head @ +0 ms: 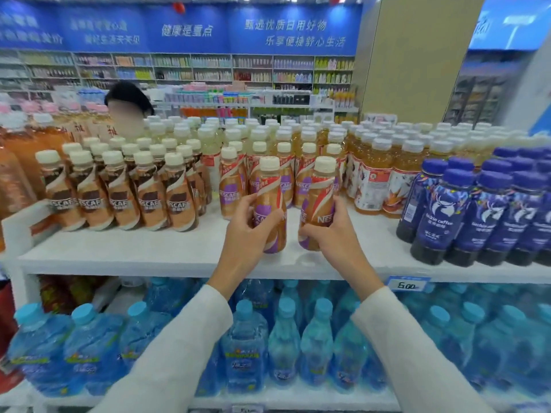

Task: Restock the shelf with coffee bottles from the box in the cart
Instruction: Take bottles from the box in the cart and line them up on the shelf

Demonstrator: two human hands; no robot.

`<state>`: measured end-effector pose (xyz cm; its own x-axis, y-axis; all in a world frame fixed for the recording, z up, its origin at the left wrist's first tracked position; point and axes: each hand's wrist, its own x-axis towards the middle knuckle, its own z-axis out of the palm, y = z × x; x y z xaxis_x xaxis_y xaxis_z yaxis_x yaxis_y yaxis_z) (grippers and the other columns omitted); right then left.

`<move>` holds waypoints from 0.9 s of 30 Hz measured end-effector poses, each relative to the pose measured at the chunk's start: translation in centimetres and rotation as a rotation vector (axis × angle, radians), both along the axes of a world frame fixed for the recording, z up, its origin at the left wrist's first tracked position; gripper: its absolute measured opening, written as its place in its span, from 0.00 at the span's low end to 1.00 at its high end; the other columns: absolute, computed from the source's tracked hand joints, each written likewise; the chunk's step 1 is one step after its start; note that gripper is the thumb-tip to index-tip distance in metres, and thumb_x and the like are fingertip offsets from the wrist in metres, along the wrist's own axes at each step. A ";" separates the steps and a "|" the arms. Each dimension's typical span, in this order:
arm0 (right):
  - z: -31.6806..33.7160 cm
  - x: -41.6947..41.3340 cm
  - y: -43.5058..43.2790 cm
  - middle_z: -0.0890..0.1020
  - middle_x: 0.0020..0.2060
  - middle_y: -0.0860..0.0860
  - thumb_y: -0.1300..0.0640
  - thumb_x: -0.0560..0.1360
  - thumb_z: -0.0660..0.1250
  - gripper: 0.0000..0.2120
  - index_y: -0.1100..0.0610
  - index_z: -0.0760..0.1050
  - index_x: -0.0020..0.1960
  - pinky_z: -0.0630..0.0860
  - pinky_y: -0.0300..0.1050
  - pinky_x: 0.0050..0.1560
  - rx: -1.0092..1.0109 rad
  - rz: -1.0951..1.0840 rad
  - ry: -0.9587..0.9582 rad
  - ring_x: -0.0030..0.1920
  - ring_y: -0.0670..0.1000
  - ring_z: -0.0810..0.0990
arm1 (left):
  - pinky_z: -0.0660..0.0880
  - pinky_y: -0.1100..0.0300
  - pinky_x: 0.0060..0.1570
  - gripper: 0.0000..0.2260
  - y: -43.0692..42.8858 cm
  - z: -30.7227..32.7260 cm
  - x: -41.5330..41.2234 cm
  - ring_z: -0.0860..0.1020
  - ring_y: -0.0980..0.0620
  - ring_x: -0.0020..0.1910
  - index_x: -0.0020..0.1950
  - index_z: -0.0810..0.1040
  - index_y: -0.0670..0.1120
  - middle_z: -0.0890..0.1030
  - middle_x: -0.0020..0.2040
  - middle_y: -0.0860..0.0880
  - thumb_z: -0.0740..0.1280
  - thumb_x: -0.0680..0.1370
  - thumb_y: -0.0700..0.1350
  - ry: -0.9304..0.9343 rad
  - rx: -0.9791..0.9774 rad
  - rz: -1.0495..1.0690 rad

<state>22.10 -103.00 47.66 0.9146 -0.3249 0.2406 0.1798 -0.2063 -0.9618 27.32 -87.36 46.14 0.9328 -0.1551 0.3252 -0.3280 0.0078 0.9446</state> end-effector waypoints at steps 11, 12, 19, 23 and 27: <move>-3.0 1.7 -1.1 0.77 0.57 0.40 0.62 0.71 0.76 0.34 0.46 0.62 0.69 0.76 0.34 0.52 -0.081 0.024 0.114 0.54 0.38 0.78 | 0.79 0.58 0.60 0.24 -0.2 -2.4 1.9 0.79 0.59 0.61 0.72 0.68 0.57 0.78 0.64 0.57 0.71 0.79 0.50 0.016 0.078 -0.141; -3.1 1.7 -1.5 0.77 0.59 0.42 0.61 0.70 0.78 0.36 0.48 0.62 0.70 0.76 0.37 0.57 -0.102 0.043 0.146 0.57 0.40 0.78 | 0.78 0.61 0.59 0.25 0.0 -2.3 1.8 0.78 0.61 0.61 0.73 0.67 0.58 0.78 0.64 0.59 0.72 0.78 0.49 0.029 0.098 -0.182; -3.1 1.3 -3.5 0.84 0.57 0.44 0.68 0.65 0.79 0.34 0.49 0.73 0.66 0.80 0.41 0.57 -0.055 0.087 0.131 0.58 0.46 0.82 | 0.77 0.57 0.63 0.31 1.9 -2.8 3.0 0.80 0.57 0.60 0.70 0.72 0.52 0.81 0.63 0.54 0.79 0.71 0.42 0.093 0.279 -0.209; -3.6 1.2 -2.2 0.81 0.54 0.41 0.57 0.64 0.83 0.32 0.49 0.72 0.63 0.77 0.35 0.53 -0.197 -0.072 0.078 0.54 0.42 0.80 | 0.79 0.57 0.60 0.32 1.2 -2.9 2.1 0.80 0.56 0.58 0.67 0.71 0.55 0.80 0.60 0.55 0.82 0.68 0.49 0.059 0.295 -0.091; -4.0 1.4 -1.1 0.76 0.53 0.38 0.51 0.65 0.82 0.33 0.47 0.67 0.62 0.74 0.31 0.47 -0.266 -0.144 0.050 0.53 0.39 0.77 | 0.77 0.65 0.53 0.31 0.6 -2.7 1.6 0.79 0.55 0.57 0.66 0.69 0.55 0.80 0.62 0.53 0.81 0.68 0.49 0.051 0.291 -0.035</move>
